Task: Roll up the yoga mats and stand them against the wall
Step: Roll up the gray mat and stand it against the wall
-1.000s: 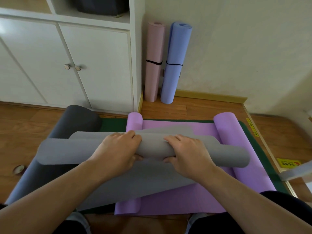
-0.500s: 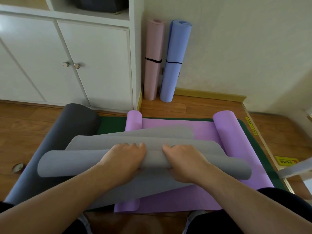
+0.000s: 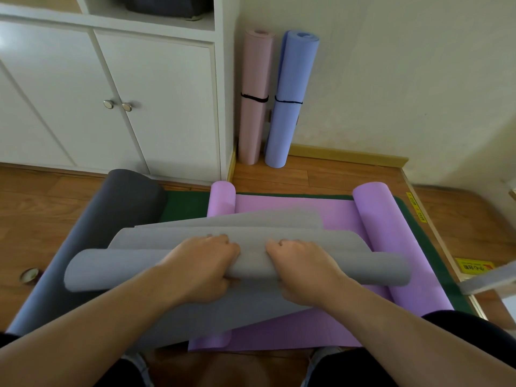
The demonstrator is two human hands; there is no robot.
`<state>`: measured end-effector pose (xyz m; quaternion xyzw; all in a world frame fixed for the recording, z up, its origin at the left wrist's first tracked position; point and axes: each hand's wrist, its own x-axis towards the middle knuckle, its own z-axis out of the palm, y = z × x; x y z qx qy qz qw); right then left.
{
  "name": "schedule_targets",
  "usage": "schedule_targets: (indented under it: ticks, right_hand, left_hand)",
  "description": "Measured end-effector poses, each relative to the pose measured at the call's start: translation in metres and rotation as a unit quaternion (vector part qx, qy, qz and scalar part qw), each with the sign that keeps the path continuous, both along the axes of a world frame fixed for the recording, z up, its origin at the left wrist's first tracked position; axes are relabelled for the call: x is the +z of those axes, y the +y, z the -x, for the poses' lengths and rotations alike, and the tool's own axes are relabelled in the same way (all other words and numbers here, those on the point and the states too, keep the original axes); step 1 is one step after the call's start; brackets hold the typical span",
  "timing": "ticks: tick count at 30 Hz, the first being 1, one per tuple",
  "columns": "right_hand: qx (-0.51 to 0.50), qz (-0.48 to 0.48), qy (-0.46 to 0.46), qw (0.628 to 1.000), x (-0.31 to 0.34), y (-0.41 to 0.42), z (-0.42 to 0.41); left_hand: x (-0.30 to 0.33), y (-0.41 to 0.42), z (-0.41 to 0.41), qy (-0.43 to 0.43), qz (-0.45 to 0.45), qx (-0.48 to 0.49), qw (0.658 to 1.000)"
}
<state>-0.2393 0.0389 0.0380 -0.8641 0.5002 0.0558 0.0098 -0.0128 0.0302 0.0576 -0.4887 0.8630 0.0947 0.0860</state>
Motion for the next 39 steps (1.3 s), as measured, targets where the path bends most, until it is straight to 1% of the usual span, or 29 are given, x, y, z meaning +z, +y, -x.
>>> schedule_targets:
  ticks: [2,4,6,10,13,18,21,23,25,27,29,32,34,37,39]
  right_hand:
    - [-0.014,-0.029,-0.007,0.999,0.005,-0.001,-0.001]
    - [-0.028,-0.046,-0.021,0.998,0.009,-0.003,-0.001]
    - [-0.023,-0.039,-0.026,0.999,0.01,-0.002,-0.001]
    - [-0.039,0.017,-0.013,0.999,0.009,0.005,-0.006]
    - [-0.029,0.019,0.006,0.999,0.008,0.007,-0.008]
    - [-0.04,-0.009,-0.021,0.999,0.014,0.0,-0.003]
    - [-0.042,-0.025,-0.029,0.998,0.015,0.0,-0.003]
    - [-0.035,-0.021,-0.032,0.999,0.012,0.001,-0.003]
    - [-0.023,0.01,-0.033,0.999,0.008,0.003,-0.002]
    - [-0.011,0.045,-0.014,0.999,0.004,0.004,-0.001]
    - [-0.011,0.05,0.001,0.999,0.005,0.005,-0.003]
    - [-0.013,0.026,-0.01,1.0,0.011,0.004,-0.005]
    - [-0.023,0.017,-0.018,0.999,0.013,0.002,-0.003]
    - [-0.041,-0.006,-0.037,0.998,0.014,-0.002,0.0]
    - [-0.031,0.014,-0.049,0.998,0.011,-0.002,0.001]
  left_hand:
    - [-0.001,0.004,0.005,-0.02,0.052,0.007,0.998]
    - [-0.003,0.006,0.009,-0.041,0.077,0.016,0.996]
    - [-0.006,0.005,0.01,-0.054,0.062,0.023,0.996]
    - [-0.005,0.002,0.009,-0.041,0.013,0.036,0.998]
    - [-0.002,0.0,0.007,-0.027,-0.012,0.042,0.999]
    - [-0.006,0.007,0.011,0.002,0.064,0.032,0.997]
    - [-0.008,0.012,0.016,-0.007,0.093,0.04,0.995]
    - [-0.008,0.011,0.017,-0.019,0.082,0.041,0.996]
    - [-0.005,0.007,0.015,-0.024,0.051,0.047,0.997]
    - [-0.002,0.001,0.011,-0.018,0.015,0.058,0.998]
    - [0.0,-0.003,0.007,-0.008,0.001,0.057,0.998]
    - [-0.003,0.0,0.006,0.016,0.025,0.041,0.999]
    - [-0.008,0.005,0.007,0.016,0.071,0.029,0.997]
    - [-0.012,0.009,0.012,-0.017,0.127,0.025,0.991]
    - [-0.012,0.009,0.014,-0.015,0.117,0.032,0.992]
